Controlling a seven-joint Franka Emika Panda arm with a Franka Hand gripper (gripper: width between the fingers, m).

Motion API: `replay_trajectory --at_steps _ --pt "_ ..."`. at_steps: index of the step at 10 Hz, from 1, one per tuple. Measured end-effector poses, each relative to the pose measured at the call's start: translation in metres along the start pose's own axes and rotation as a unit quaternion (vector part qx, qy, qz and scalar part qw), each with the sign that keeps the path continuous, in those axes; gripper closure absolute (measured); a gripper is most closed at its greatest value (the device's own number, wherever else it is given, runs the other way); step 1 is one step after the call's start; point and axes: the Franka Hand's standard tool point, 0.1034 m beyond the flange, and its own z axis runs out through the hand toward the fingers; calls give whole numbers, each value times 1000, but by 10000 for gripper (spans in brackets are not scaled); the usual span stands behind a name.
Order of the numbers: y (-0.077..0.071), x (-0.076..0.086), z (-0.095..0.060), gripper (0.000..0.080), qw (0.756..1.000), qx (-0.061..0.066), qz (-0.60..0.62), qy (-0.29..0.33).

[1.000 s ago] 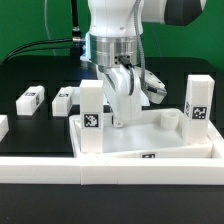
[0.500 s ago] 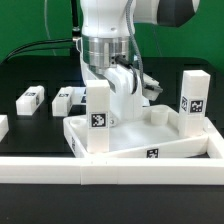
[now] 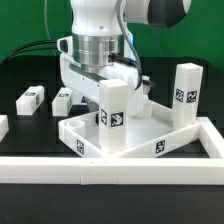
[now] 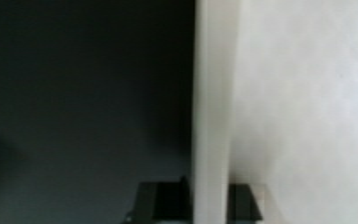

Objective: Assemble desk

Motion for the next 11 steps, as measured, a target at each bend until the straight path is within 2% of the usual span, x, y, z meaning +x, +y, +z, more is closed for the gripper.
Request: replay_trajectory --at_steps 2,4,6,8,11 --pt "-2 5 -1 738 997 1 -72 12" --pt "-18 4 -3 738 988 1 -152 17" --pt "-27 0 -4 739 978 5 -207 20" --pt "-24 3 -4 739 965 3 -262 20" --pt "-22 6 -4 739 930 -6 -368 22"
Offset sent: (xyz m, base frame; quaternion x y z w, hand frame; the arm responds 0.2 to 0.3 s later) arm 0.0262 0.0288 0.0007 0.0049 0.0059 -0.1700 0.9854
